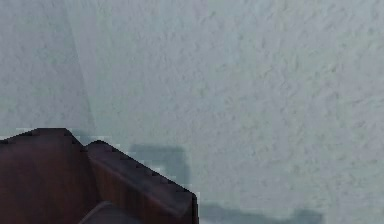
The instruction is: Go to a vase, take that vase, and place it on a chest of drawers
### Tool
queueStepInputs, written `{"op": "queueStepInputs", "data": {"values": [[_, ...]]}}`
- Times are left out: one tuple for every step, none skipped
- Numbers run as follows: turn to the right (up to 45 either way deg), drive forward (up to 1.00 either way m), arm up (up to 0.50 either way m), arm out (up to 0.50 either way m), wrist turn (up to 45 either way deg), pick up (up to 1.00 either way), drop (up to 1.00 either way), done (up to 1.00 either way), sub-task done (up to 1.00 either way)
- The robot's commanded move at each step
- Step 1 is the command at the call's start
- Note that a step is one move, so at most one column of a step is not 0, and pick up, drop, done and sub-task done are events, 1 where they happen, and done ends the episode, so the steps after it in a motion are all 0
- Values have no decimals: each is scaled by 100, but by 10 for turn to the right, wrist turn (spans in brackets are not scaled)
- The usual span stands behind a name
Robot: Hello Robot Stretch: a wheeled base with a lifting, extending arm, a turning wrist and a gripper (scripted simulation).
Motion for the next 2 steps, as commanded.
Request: {"op": "queueStepInputs", "data": {"values": [[0, 0, -30, 0, 0, 0, 0, 0, 0], [0, 0, 0, 0, 0, 100, 0, 0, 0]]}}
